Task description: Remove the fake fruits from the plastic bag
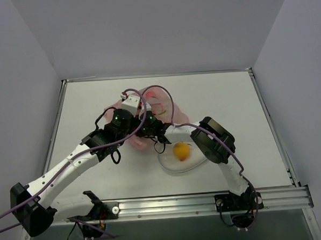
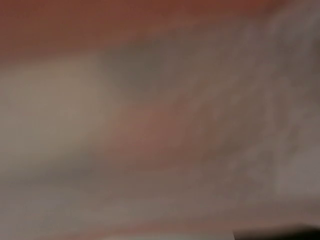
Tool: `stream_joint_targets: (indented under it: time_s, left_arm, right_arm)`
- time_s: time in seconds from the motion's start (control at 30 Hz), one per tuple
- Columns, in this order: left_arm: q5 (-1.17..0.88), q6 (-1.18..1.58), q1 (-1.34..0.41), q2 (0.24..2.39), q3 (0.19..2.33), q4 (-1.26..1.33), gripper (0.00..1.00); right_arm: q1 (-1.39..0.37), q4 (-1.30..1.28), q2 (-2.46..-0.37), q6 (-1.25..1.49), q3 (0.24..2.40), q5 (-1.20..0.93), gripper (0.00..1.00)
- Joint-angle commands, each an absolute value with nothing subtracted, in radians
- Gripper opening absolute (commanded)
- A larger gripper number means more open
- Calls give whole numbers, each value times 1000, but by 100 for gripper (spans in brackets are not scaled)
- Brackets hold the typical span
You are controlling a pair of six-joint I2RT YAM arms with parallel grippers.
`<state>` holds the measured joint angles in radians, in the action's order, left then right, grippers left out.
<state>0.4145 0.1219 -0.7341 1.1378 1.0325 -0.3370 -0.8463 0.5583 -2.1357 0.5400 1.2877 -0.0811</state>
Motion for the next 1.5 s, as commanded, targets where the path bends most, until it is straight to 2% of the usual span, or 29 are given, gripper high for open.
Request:
stream_joint_targets:
  time_s: [0.0, 0.03, 0.07, 0.1, 0.13, 0.23, 0.33, 0.83, 1.23, 1.47]
  left_arm:
    - [413, 138, -744, 1103, 1089, -341, 2]
    - [413, 137, -747, 1103, 1089, -341, 2]
    - [413, 137, -747, 1101, 1086, -341, 2]
    - [417, 137, -749, 1100, 1086, -339, 2]
    - [417, 135, -749, 1100, 1086, -337, 2]
    - [432, 135, -749, 1103, 1088, -339, 2]
    - [492, 137, -749, 1111, 1086, -348, 2]
    - [630, 173, -707, 1224, 1152, -474, 2]
    - [646, 209, -660, 1249, 1169, -509, 2]
    - [615, 207, -660, 1247, 1166, -500, 2]
  right_arm:
    - [-856, 606, -2171, 548, 1342, -78, 86]
    - [-856, 604, -2175, 546, 1345, -80, 83]
    - [-856, 603, -2184, 546, 1347, -77, 73]
    - [-856, 595, -2183, 546, 1345, -71, 59]
    - [-857, 595, -2177, 545, 1341, -68, 54]
    - [-857, 600, -2125, 532, 1296, -46, 44]
    - [-857, 582, -2044, 519, 1241, -28, 39]
    - [-831, 414, -1642, 448, 990, -40, 40]
    - [-861, 279, -1297, 384, 710, 89, 45]
    - [-861, 239, -1243, 367, 629, 123, 45]
